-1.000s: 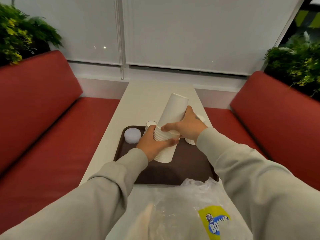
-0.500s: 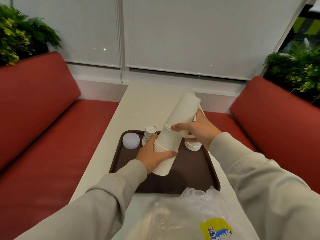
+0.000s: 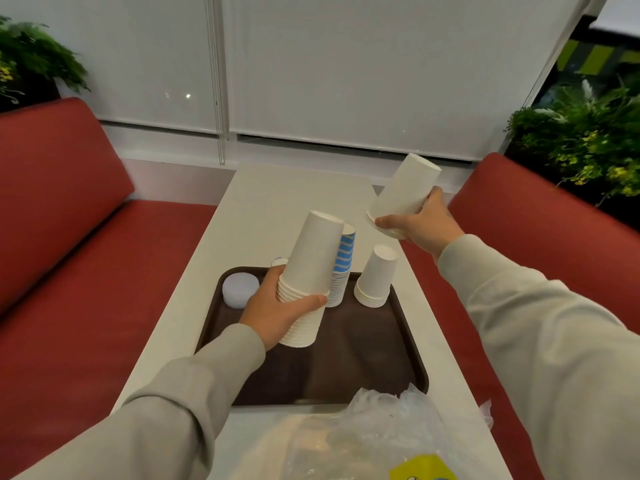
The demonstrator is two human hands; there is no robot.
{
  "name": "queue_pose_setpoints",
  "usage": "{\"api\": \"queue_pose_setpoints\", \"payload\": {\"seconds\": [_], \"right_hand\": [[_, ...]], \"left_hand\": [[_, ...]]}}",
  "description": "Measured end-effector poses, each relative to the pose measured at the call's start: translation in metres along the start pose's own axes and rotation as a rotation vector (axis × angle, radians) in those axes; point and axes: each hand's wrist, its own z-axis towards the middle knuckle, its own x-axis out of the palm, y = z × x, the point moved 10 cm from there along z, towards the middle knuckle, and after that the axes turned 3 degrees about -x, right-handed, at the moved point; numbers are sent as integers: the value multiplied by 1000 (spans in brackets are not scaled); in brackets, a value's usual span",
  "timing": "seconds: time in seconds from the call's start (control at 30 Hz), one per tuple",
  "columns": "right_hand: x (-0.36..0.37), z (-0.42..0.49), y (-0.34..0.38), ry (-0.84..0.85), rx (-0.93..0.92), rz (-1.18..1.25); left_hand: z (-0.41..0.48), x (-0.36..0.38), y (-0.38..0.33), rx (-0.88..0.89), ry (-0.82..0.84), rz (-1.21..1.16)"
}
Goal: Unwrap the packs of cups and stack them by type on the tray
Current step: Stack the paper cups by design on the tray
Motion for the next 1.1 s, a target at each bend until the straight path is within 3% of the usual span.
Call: {"api": "queue_pose_setpoints", "payload": {"seconds": [0.43,0.8,1.1], "right_hand": [[24,16,-70,-92,127,-177],[45,11,-124,-16,267,-244],[25,-3,-103,-22,228,-301]], "left_hand": [[22,-15,-21,86,-68,-42],[27,-18,-16,64,-71,-28],[20,-10,-11,40,-56,4]]}}
